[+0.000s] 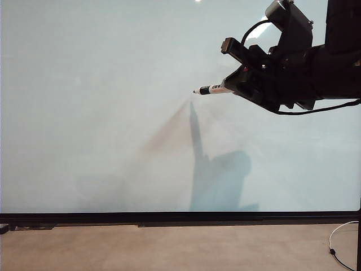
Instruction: Pick up the pen on the shelf to the right of the whiteboard and draw a check mark.
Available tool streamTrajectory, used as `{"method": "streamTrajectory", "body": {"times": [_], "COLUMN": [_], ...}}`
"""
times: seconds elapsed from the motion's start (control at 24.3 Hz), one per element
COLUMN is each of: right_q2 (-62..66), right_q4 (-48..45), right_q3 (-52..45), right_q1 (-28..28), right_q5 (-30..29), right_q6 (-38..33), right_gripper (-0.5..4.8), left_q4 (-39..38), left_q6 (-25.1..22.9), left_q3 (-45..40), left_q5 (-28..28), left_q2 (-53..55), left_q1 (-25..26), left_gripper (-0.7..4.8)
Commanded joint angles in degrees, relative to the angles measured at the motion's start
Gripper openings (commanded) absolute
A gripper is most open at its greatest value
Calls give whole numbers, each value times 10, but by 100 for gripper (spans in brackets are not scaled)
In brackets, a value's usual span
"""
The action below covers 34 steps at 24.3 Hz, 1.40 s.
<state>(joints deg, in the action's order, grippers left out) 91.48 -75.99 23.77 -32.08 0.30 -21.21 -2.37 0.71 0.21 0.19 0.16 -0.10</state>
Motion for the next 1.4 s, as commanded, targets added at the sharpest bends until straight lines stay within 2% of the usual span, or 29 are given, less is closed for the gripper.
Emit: {"method": "streamTrajectory", "body": {"times": [0.04, 0.41, 0.74, 1.4], "right_q2": [0, 4, 4, 4], "right_q4": [-5, -1, 8, 39], "right_q3": [6, 12, 12, 11], "right_q1": [4, 12, 34, 38], "right_q5": [2, 10, -50, 6], "right_q6": [2, 2, -2, -2], "right_gripper": [-9, -9, -9, -9], "left_q4": [7, 7, 7, 7], "left_q6": [-3, -3, -3, -3], "left_q3": [2, 2, 2, 2], "left_q5": [0, 0, 0, 0], "left_q2": [0, 0, 0, 0], "left_q1": [0, 0, 0, 0], "left_gripper": [-4, -4, -4, -4]}}
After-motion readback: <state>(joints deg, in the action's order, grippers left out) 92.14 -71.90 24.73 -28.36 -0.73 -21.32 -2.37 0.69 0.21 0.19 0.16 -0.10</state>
